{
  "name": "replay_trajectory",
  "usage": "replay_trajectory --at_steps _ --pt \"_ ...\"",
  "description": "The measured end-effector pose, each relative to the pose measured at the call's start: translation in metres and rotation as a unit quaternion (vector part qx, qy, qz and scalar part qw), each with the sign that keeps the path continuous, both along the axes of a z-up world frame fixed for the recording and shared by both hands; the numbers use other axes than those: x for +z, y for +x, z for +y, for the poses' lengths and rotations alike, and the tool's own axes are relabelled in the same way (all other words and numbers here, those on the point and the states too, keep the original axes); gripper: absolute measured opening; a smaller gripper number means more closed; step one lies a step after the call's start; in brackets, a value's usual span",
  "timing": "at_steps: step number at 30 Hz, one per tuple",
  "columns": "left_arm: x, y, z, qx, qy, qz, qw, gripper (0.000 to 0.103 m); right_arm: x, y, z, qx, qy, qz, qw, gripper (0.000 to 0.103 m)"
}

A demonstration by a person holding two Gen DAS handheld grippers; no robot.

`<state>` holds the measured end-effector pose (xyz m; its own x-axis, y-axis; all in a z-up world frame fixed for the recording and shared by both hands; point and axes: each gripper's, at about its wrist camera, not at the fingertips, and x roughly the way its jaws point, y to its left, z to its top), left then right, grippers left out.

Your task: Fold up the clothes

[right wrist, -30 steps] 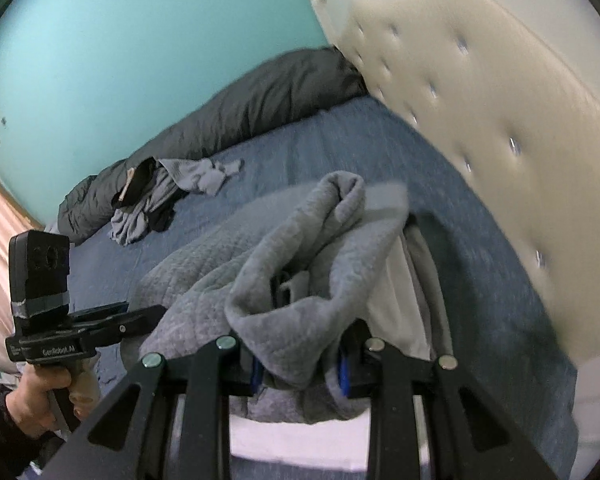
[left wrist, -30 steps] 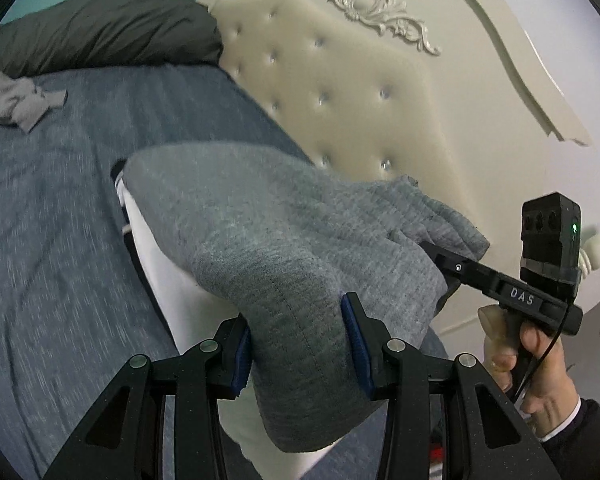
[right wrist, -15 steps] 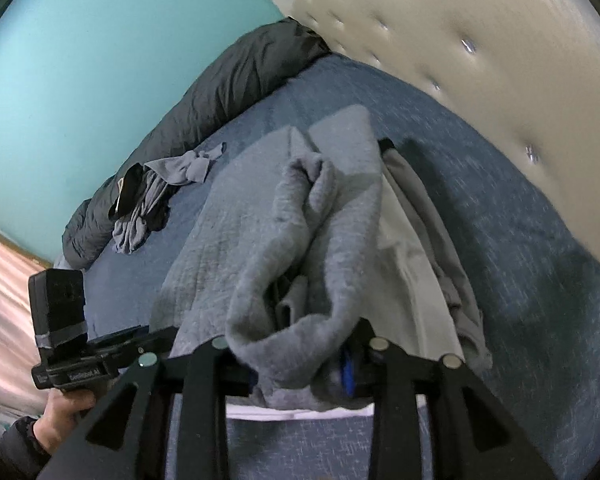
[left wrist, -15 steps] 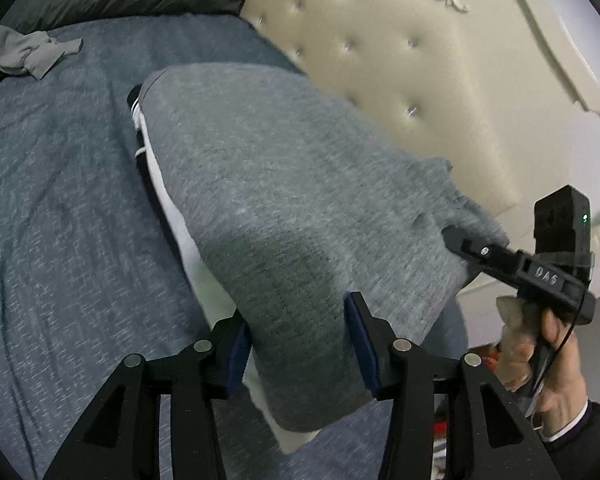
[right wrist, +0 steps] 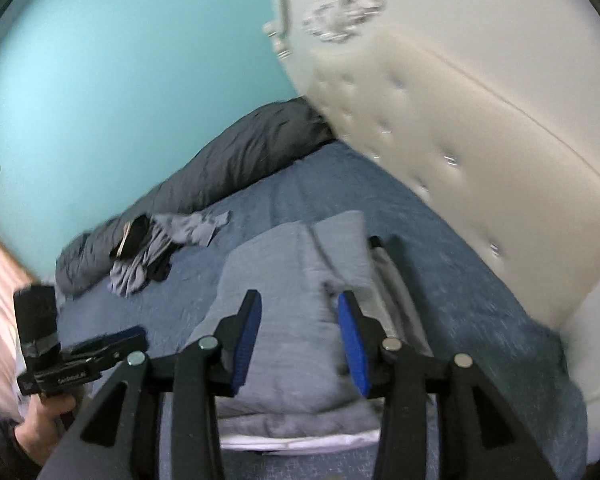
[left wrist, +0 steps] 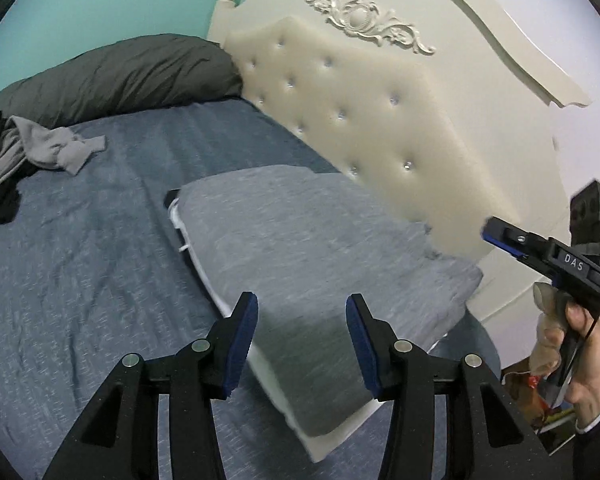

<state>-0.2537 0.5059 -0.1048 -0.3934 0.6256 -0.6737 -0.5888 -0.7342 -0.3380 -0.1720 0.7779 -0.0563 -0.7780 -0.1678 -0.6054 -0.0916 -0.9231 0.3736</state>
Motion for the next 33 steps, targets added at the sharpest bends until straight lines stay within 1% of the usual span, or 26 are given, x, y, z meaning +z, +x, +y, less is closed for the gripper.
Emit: replay_trajectory --at_steps 1,2,3,4,6,8,10,13,14,15,17,18,21,23,25,29,32,33 --pt "-0.001 0.0 0.006 -0.006 -0.006 0.004 1.0 0.05 0.0 -0.007 -0.008 0.01 0.012 -0.004 1.0 0.037" --pt "-0.005 -0.001 0.014 -0.011 -0.011 0.002 0.9999 0.05 -0.004 -0.015 -0.014 0.017 0.02 -0.012 1.0 0.03" --pt "-0.009 -0.002 0.021 -0.016 -0.016 0.001 0.9998 0.05 -0.008 -0.023 -0.021 0.025 0.028 -0.02 0.999 0.026" --pt "-0.013 -0.003 0.028 -0.02 -0.021 -0.001 0.9996 0.05 -0.014 -0.032 -0.026 0.028 0.036 -0.032 0.998 0.025" --pt "-0.024 -0.005 0.036 -0.022 -0.031 -0.011 0.9992 0.05 -0.03 -0.042 -0.035 0.035 0.056 -0.052 0.996 0.017" --pt "-0.037 -0.001 0.039 -0.027 -0.04 -0.014 0.9987 0.05 -0.048 -0.045 -0.043 0.033 0.081 -0.076 0.993 0.014" --pt "-0.046 0.003 0.04 -0.033 -0.045 -0.014 0.9983 0.05 -0.067 -0.04 -0.049 0.038 0.113 -0.085 0.989 0.013" --pt "-0.056 0.007 0.036 -0.04 -0.037 -0.018 0.9984 0.05 -0.089 -0.02 -0.046 0.04 0.11 -0.079 0.99 0.01" --pt "-0.059 0.008 0.035 -0.041 -0.034 -0.022 0.9984 0.05 -0.096 -0.013 -0.042 0.038 0.108 -0.076 0.99 0.007" --pt "-0.062 0.009 0.036 -0.045 -0.036 -0.022 0.9981 0.05 -0.102 -0.007 -0.039 0.036 0.107 -0.073 0.991 0.007" --pt "-0.064 0.013 0.039 -0.051 -0.042 -0.011 0.9978 0.05 -0.108 0.001 -0.031 0.029 0.092 -0.067 0.993 0.006" --pt "-0.064 0.014 0.04 -0.051 -0.044 -0.005 0.9977 0.05 -0.109 0.003 -0.026 0.023 0.085 -0.063 0.994 0.004" --pt "-0.061 0.015 0.04 -0.045 -0.044 -0.006 0.998 0.049 -0.1 0.008 -0.02 0.006 0.081 -0.052 0.995 0.002" --pt "-0.06 0.015 0.039 -0.042 -0.044 -0.005 0.9981 0.049 -0.091 0.011 -0.018 -0.008 0.093 -0.042 0.995 0.002" --pt "-0.059 0.016 0.038 -0.039 -0.043 -0.005 0.9983 0.049 -0.085 0.01 -0.01 -0.017 0.095 -0.039 0.995 0.002" --pt "-0.06 0.022 0.04 -0.038 -0.046 0.003 0.9982 0.048 -0.091 -0.002 -0.002 -0.024 0.085 -0.057 0.994 0.003" --pt "-0.061 0.026 0.041 -0.04 -0.045 0.008 0.9982 0.048 -0.105 -0.006 0.003 -0.037 0.071 -0.074 0.994 0.002" --pt "-0.061 0.027 0.041 -0.041 -0.043 0.009 0.9982 0.048 -0.11 -0.007 0.005 -0.041 0.066 -0.08 0.994 0.001"
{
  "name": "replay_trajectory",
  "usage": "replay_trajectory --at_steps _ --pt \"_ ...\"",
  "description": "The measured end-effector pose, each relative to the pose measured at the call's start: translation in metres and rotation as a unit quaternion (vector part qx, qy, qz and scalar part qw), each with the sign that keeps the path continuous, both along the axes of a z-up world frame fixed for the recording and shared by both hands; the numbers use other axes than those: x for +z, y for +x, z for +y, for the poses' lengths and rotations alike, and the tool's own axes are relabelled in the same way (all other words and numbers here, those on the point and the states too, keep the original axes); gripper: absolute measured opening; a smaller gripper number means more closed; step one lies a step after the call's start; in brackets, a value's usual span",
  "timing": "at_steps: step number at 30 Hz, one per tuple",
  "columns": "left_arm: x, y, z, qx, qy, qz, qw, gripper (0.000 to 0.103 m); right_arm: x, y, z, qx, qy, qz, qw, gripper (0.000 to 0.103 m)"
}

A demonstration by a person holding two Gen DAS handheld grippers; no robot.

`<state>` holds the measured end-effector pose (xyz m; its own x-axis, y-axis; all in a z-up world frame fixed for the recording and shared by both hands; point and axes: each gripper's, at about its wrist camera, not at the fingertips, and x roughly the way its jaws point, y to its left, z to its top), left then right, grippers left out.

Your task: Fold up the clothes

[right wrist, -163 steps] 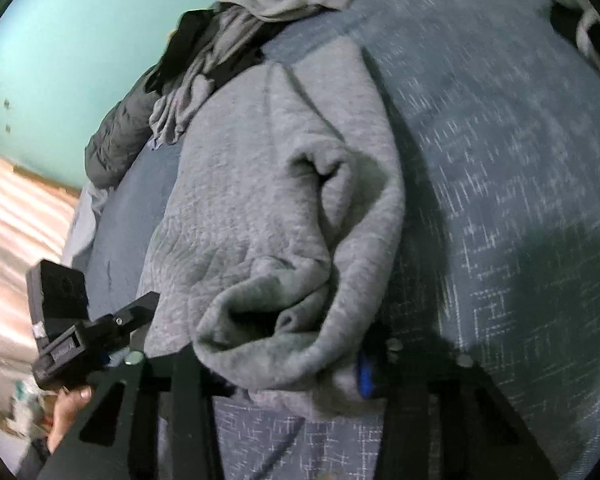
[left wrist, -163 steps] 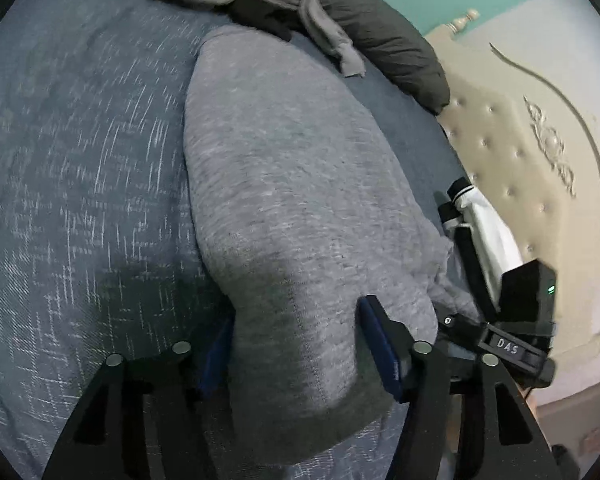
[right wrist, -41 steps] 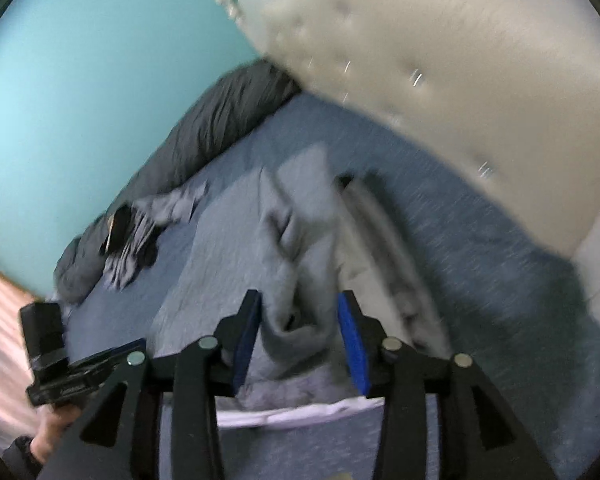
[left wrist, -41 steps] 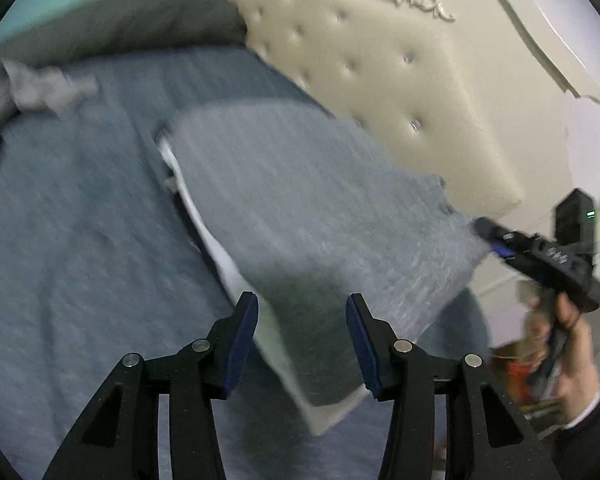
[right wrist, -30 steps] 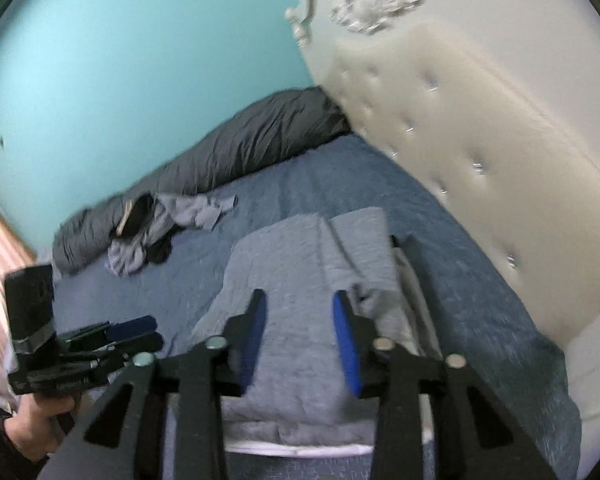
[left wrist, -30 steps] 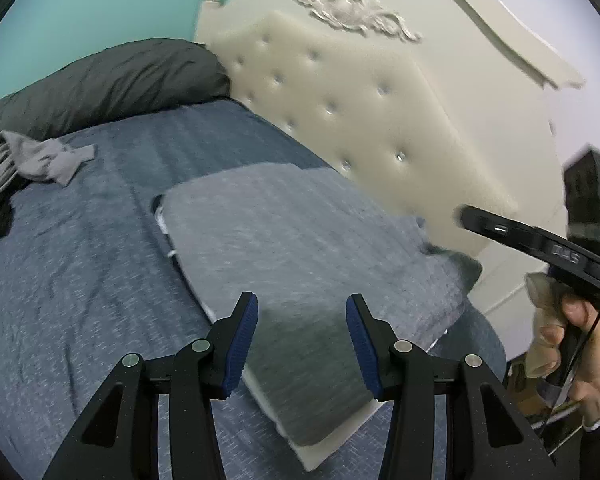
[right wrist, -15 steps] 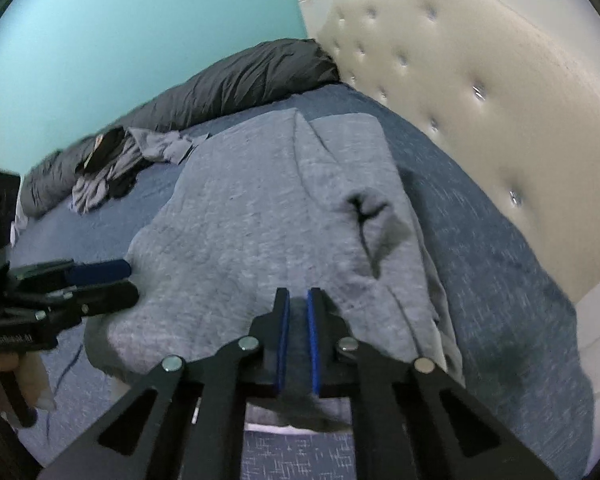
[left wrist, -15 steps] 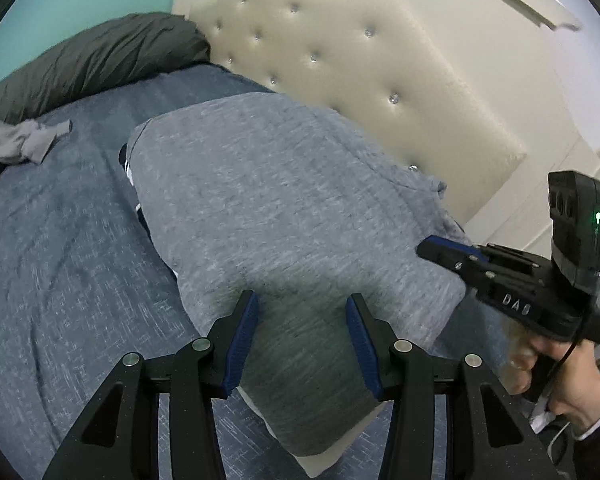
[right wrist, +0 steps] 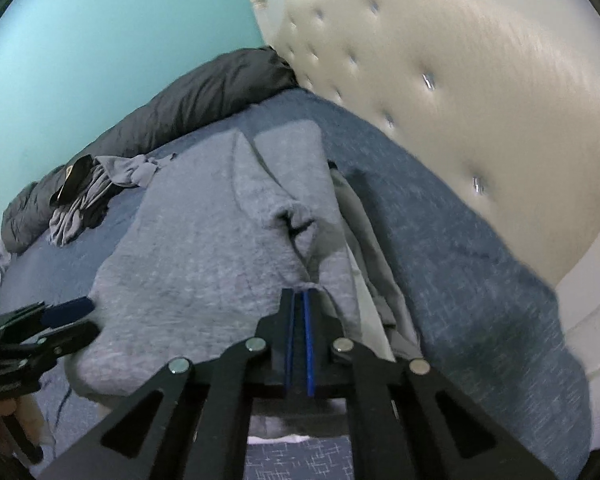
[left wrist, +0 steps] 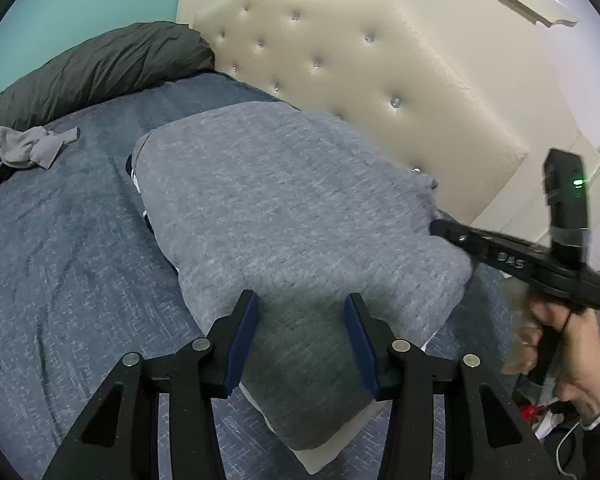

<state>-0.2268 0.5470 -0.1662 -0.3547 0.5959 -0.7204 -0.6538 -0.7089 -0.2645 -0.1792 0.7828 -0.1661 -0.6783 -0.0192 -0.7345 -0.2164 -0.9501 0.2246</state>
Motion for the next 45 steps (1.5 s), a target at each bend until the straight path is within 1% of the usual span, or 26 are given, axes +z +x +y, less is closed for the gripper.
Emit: replay_trajectory --at_steps 3,4,6,8,10,13,15,19,22,23,26,28,31,35,39,45 --pt "0.001 0.003 0.0 -0.003 -0.003 0.008 1.0 0.048 -0.005 0.003 0.012 -0.018 -0.039 0.003 0.999 0.0" --pt "0.002 0.003 0.0 -0.002 -0.004 0.011 0.9999 0.048 -0.001 0.003 0.012 -0.022 -0.045 0.008 0.999 0.0" --pt "0.003 0.002 0.0 -0.001 -0.005 0.014 0.9999 0.048 0.018 0.006 0.007 -0.02 -0.038 0.033 0.999 0.001" --pt "0.003 0.001 -0.001 -0.002 -0.004 0.012 0.9999 0.048 0.042 0.007 -0.001 -0.01 -0.02 0.068 0.997 0.001" --pt "0.003 0.0 -0.003 -0.001 -0.001 0.009 1.0 0.048 0.059 0.0 -0.009 0.011 -0.016 0.082 0.996 0.001" --pt "0.003 0.001 -0.002 0.002 -0.004 0.008 1.0 0.048 0.061 -0.022 -0.019 0.029 0.012 0.053 0.998 0.001" --pt "0.004 0.002 -0.002 0.001 -0.006 0.009 0.9999 0.048 0.05 -0.036 -0.016 0.017 0.029 0.015 0.999 0.001" --pt "0.004 0.001 0.0 -0.001 -0.006 0.008 1.0 0.048 0.02 -0.045 0.003 -0.024 0.025 -0.034 0.999 0.001" --pt "0.004 0.003 0.001 -0.002 -0.008 0.012 0.9999 0.048 0.003 -0.043 0.013 -0.041 0.016 -0.045 0.998 0.001" --pt "0.003 0.002 0.0 -0.002 -0.009 0.012 0.9999 0.048 -0.001 -0.039 0.016 -0.047 0.022 -0.052 0.997 0.001" --pt "0.004 0.001 -0.002 0.0 -0.009 0.008 0.9999 0.048 -0.01 -0.031 0.024 -0.062 0.012 -0.063 0.996 0.001" --pt "0.006 0.001 -0.004 0.003 -0.01 0.007 0.9999 0.048 -0.005 -0.023 0.028 -0.065 0.005 -0.043 0.997 0.001" --pt "0.01 0.001 -0.009 0.012 -0.007 0.0 0.9999 0.048 0.007 -0.011 0.028 -0.061 0.009 -0.028 0.998 0.001" --pt "0.02 0.004 -0.014 0.02 -0.009 0.001 0.9998 0.048 0.028 0.003 0.023 -0.052 0.011 -0.005 0.999 0.001" --pt "0.036 0.012 -0.025 0.033 -0.003 0.001 0.9994 0.049 0.045 0.02 0.017 -0.047 0.014 0.012 0.999 0.001" --pt "0.066 0.033 -0.042 0.04 -0.003 0.019 0.999 0.049 0.072 0.053 0.005 -0.05 0.009 0.036 0.998 0.001"
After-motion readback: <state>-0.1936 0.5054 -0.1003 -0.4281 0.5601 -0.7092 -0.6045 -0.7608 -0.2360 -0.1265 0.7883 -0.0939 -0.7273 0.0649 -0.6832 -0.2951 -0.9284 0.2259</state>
